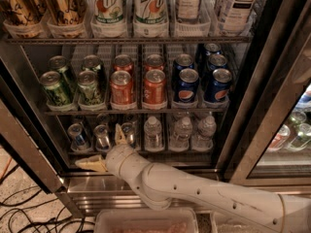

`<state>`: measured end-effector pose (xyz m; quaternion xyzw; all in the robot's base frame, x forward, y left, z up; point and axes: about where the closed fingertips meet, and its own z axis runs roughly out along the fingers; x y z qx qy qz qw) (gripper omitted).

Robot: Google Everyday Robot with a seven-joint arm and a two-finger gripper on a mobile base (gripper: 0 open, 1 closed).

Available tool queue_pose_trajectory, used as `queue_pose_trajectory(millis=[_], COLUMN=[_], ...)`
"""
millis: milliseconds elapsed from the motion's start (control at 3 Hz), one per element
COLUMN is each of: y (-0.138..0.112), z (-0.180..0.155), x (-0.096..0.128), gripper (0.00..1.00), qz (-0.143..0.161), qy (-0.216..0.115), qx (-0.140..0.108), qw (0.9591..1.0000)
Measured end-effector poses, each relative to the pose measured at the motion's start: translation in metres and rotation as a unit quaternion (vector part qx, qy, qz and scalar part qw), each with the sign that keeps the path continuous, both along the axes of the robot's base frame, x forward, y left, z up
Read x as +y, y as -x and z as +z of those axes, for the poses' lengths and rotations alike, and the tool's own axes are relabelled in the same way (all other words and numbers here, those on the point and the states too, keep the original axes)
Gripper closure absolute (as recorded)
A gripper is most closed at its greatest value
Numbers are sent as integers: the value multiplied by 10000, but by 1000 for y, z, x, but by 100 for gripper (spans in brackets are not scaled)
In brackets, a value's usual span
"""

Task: Pick redbull can from bottom shelf of fridge

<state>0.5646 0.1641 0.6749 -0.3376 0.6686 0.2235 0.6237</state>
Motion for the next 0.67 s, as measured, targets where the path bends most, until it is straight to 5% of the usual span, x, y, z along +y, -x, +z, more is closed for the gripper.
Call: queue_pose_trajectory(millis=[667], y=[15], z=[-17], x=[25], gripper=[0], qz=[519], qy=[256], qx=[307], qw=[9978])
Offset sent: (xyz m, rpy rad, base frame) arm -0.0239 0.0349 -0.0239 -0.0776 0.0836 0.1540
